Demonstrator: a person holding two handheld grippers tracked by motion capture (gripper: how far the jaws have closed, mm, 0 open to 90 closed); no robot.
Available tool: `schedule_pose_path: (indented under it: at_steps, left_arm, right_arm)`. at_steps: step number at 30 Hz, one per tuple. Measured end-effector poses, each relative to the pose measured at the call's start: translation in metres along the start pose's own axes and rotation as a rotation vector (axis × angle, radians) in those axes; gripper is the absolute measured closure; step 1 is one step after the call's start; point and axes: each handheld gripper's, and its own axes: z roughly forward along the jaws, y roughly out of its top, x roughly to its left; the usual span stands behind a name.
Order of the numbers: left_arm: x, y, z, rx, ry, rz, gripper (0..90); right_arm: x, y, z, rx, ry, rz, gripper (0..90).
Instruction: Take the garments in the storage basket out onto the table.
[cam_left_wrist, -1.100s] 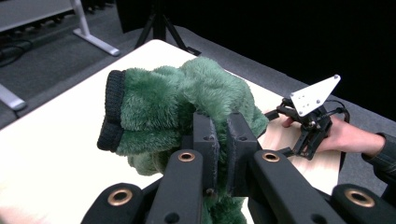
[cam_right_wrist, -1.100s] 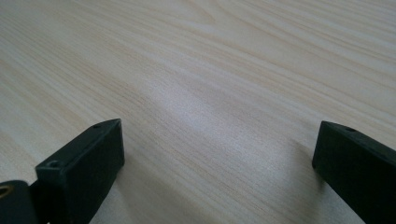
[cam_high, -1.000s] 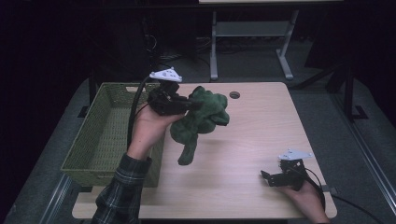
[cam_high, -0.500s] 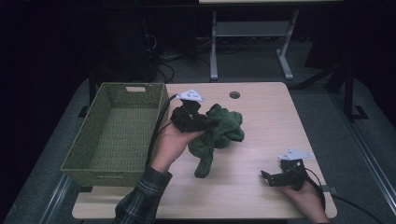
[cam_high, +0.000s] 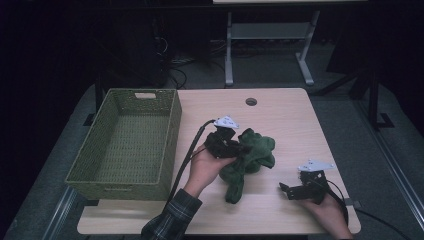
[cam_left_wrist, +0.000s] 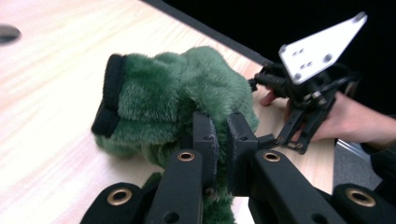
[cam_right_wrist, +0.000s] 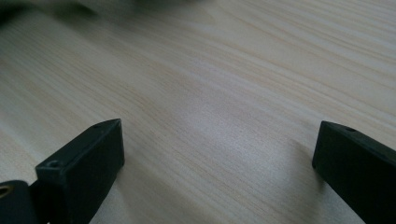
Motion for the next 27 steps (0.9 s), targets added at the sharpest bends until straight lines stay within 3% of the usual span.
schedule_pose_path:
  at_steps: [5,17,21,27]
  left_arm:
    - [0.01,-0.016,0.024,0.032,-0.01,-0.026,84.2]
    - [0.024,-0.038,0.064,0.12,0.009,0.0,80.8]
    - [0.02,-0.033,0.056,0.1,0.011,0.026,63.3]
    - [0.008,-0.029,0.025,0.075,0.021,0.072,53.3]
  right_arm:
    - [0.0,0.0,0.0,0.0,0.0,0.0,1.8]
    - [0.0,0.0,0.0,0.0,0.001,0.001,1.8]
    - [0.0,0.0,0.0,-0.001,0.002,-0.002,1.7]
    - [0.0,0.0,0.0,0.0,0.0,-0.001,1.7]
